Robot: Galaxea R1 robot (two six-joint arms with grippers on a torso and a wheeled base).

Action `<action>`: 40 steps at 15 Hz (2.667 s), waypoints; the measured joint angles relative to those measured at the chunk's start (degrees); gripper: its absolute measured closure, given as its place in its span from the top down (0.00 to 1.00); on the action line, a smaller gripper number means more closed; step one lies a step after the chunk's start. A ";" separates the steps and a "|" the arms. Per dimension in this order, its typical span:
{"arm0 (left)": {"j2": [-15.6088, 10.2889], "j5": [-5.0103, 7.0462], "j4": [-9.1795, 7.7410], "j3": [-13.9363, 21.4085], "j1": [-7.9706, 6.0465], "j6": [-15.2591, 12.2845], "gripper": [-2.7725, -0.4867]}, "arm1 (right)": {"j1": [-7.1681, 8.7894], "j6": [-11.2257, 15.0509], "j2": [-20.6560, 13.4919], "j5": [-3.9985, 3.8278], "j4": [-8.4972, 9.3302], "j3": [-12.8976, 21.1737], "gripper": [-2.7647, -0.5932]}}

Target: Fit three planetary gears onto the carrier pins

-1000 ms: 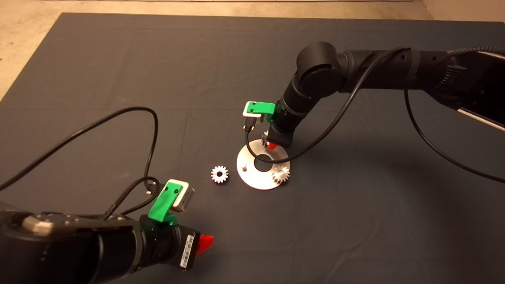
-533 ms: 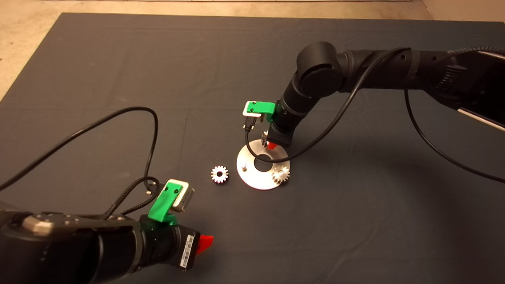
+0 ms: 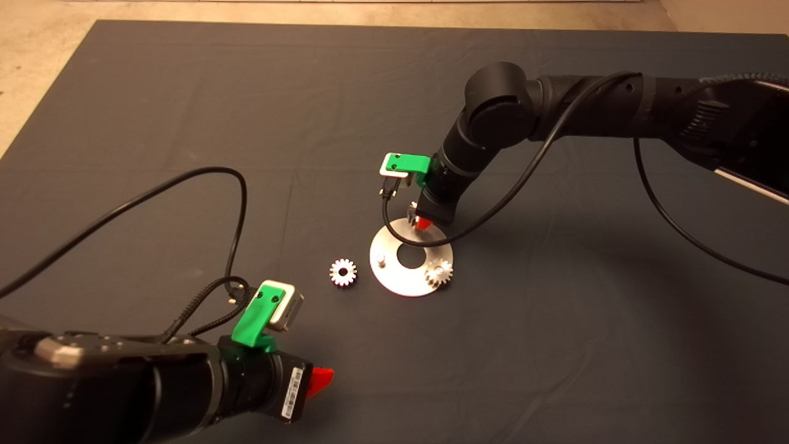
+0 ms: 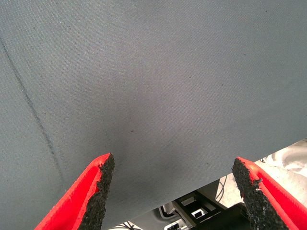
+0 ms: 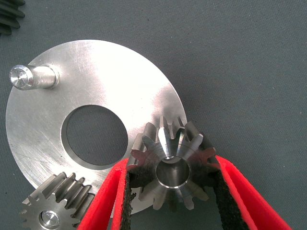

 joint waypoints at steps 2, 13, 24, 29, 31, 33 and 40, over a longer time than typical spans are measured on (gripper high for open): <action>0.00 0.00 0.00 0.00 0.00 0.00 0.55 | 0.00 0.00 0.01 -0.02 0.00 0.00 0.19; -0.34 -0.02 0.00 0.00 0.00 0.00 0.55 | -0.05 0.00 0.01 -0.67 0.03 0.22 0.19; -1.11 -0.37 0.00 0.00 0.00 0.00 0.55 | -0.07 0.00 0.20 -1.21 0.09 0.24 0.19; -2.33 -1.99 0.01 0.00 0.00 0.00 0.55 | -0.07 0.00 0.30 -1.40 0.22 0.33 0.19; -2.68 -2.32 0.01 0.00 0.00 0.00 0.55 | -0.07 0.00 0.32 -1.55 0.37 0.45 0.19; -2.67 -2.38 0.02 0.00 0.00 0.00 0.55 | -0.07 0.01 0.32 -1.85 0.41 0.63 0.19; -2.67 -2.38 0.00 0.11 0.00 0.00 0.55 | -0.07 0.02 0.32 -2.15 0.85 0.66 0.19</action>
